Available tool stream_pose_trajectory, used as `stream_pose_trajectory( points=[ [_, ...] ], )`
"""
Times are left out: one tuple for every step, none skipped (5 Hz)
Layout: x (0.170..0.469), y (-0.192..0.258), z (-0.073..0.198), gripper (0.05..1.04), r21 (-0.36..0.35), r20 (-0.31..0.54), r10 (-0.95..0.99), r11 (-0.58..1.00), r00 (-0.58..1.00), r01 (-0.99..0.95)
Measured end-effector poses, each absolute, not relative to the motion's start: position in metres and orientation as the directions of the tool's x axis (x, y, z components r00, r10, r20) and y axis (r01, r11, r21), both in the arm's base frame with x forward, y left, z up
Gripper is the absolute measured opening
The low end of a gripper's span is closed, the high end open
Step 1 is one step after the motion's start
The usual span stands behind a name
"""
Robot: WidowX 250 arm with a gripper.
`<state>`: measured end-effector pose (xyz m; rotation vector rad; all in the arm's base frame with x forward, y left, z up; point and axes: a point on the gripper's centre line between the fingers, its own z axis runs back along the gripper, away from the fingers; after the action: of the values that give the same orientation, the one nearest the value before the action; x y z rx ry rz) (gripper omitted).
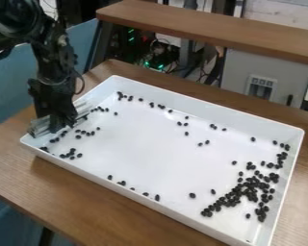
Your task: Sweep into pile
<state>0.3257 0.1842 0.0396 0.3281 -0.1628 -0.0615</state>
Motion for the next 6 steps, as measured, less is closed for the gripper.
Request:
stream_pose_trajectory(
  points=[
    [0.316,0.17,0.029,0.38,0.342,0.093,-0.047,0.94,0.995,0.012],
    [0.318,0.164,0.03,0.38,0.377,0.09,-0.048,0.926,0.995,0.01],
    [0.319,0.158,0.025,0.38,0.404,0.06,-0.061,0.914,0.996,0.031],
    [0.32,0.146,0.017,0.38,0.377,0.082,-0.088,0.925,0.993,0.051],
    [0.323,0.117,0.014,0.38,0.337,0.12,-0.14,0.937,0.983,0.092],
    [0.326,0.068,0.014,0.38,0.303,0.128,-0.22,0.937,0.967,0.173]
  ],
)
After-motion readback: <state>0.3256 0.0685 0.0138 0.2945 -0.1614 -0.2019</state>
